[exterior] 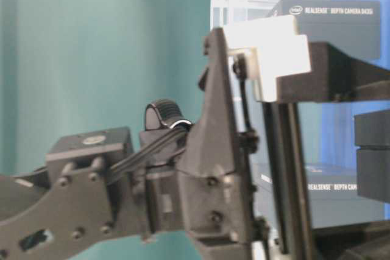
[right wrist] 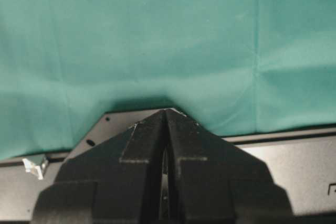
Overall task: Take the box out of the case with the left arm.
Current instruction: 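Carry the boxes toward the front and lower them onto the table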
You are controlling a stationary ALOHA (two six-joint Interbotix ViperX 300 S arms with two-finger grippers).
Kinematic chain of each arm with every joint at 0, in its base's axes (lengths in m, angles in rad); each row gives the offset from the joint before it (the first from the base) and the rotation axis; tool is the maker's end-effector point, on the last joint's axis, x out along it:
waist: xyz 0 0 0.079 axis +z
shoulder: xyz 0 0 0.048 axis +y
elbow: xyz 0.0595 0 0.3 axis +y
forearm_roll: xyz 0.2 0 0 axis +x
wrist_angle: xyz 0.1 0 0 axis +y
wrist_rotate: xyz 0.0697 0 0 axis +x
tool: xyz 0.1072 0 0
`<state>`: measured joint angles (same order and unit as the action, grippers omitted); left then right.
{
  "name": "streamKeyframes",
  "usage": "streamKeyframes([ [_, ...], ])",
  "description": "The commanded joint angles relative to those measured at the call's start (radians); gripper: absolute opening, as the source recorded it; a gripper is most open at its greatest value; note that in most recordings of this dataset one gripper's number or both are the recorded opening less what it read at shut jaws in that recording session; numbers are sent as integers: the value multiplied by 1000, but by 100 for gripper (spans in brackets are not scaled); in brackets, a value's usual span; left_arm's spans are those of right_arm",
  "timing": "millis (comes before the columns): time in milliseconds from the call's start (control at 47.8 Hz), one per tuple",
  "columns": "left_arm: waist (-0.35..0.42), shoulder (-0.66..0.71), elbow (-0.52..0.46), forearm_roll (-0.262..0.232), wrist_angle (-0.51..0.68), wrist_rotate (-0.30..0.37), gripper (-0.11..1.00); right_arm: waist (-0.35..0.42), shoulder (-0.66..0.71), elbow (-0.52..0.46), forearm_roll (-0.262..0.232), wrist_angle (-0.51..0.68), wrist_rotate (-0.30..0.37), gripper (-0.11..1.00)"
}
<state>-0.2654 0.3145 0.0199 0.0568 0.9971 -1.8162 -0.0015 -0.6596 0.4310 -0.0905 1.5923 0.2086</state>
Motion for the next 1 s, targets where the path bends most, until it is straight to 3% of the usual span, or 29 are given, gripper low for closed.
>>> streamKeyframes([
  [0, -3, -66, -37, 0, 18, 0, 89, 0, -2, -26, 0, 0, 2, 1],
  [167, -3, -84, -100, 0, 107, 5, 89, -2, -2, -26, -2, 2, 2, 1],
  [335, 2, -84, -198, 0, 204, 52, 89, -2, -2, -26, 0, 0, 2, 1],
  [627, 25, -92, -402, 21, 459, 92, 89, 0, -2, -26, 0, 2, 0, 1],
  [983, 17, -140, -377, 23, 469, 109, 88, 0, -2, -25, -2, 0, -3, 1],
])
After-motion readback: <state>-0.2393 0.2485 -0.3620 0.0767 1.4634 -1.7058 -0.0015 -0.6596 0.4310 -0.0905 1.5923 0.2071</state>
